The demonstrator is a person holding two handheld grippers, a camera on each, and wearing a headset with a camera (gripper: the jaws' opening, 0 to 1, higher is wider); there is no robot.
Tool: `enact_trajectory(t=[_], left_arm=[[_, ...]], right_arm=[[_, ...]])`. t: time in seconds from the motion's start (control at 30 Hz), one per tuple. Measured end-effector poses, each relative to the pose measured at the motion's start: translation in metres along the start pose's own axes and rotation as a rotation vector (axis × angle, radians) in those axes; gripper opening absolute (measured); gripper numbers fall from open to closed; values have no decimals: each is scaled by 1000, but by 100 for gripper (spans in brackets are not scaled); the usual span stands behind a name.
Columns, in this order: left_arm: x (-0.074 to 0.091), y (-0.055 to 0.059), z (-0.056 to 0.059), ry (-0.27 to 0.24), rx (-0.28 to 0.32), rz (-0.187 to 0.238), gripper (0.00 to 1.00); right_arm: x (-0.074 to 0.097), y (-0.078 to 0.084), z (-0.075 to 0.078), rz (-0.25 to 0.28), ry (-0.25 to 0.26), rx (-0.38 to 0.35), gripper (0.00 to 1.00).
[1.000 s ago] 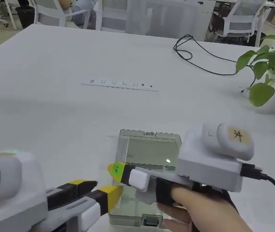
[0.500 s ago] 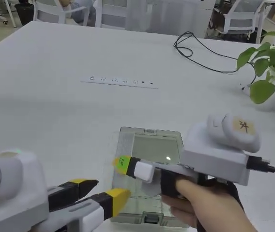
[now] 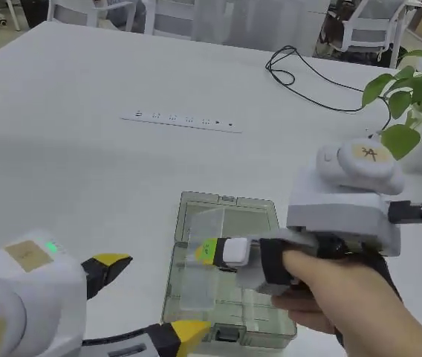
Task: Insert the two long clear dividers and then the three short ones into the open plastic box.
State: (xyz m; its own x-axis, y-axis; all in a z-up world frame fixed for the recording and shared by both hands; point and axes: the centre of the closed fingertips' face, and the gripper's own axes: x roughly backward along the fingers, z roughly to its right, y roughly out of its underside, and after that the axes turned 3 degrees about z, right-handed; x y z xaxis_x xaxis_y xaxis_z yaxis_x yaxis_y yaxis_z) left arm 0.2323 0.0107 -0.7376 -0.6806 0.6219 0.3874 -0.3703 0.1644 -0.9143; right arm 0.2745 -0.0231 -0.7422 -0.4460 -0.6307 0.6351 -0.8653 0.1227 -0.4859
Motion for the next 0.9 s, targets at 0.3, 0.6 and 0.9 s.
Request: enact_trajectory(t=[0.3,0.6,0.9], left_arm=[[-7,1,1,43,-103,3,88],[-13,3,3,88,-162,7,95],[-16,1,8,129,-172,40,100]], right_arm=[[-2,4,18,-109,75,-79,6],[-9,7,30,-194,133,-103,6],[-14,13,44,-253,166,-118,6]])
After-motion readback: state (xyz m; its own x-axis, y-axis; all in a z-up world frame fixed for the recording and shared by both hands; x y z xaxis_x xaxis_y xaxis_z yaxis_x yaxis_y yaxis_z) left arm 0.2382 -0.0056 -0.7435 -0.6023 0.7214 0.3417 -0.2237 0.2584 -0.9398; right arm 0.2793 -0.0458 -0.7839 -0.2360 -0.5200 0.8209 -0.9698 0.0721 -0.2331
